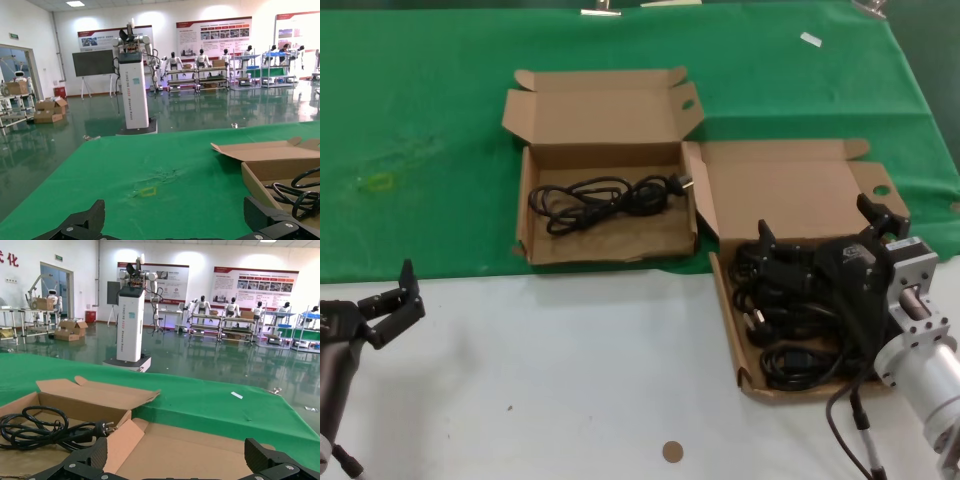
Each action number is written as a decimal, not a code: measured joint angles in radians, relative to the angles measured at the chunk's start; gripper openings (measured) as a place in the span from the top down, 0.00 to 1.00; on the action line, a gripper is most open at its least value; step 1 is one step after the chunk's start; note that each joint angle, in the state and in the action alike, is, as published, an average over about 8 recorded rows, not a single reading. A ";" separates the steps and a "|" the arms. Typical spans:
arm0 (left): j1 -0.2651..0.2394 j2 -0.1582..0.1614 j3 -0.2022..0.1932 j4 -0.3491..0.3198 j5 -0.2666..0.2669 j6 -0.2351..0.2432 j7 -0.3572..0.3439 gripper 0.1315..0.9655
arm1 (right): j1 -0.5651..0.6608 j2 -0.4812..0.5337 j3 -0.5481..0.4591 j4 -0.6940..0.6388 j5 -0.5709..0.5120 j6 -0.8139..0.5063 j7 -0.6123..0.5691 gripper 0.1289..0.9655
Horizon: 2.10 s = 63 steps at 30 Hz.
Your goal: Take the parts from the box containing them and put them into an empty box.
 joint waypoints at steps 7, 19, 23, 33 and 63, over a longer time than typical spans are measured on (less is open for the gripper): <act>0.000 0.000 0.000 0.000 0.000 0.000 0.000 0.00 | 0.000 0.000 0.000 0.000 0.000 0.000 0.000 0.00; 0.000 0.000 0.000 0.000 0.000 0.000 0.000 0.00 | 0.000 0.000 0.000 0.000 0.000 0.000 0.000 0.00; 0.000 0.000 0.000 0.000 0.000 0.000 0.000 0.00 | 0.000 0.000 0.000 0.000 0.000 0.000 0.000 0.00; 0.000 0.000 0.000 0.000 0.000 0.000 0.000 0.00 | 0.000 0.000 0.000 0.000 0.000 0.000 0.000 0.00; 0.000 0.000 0.000 0.000 0.000 0.000 0.000 0.00 | 0.000 0.000 0.000 0.000 0.000 0.000 0.000 0.00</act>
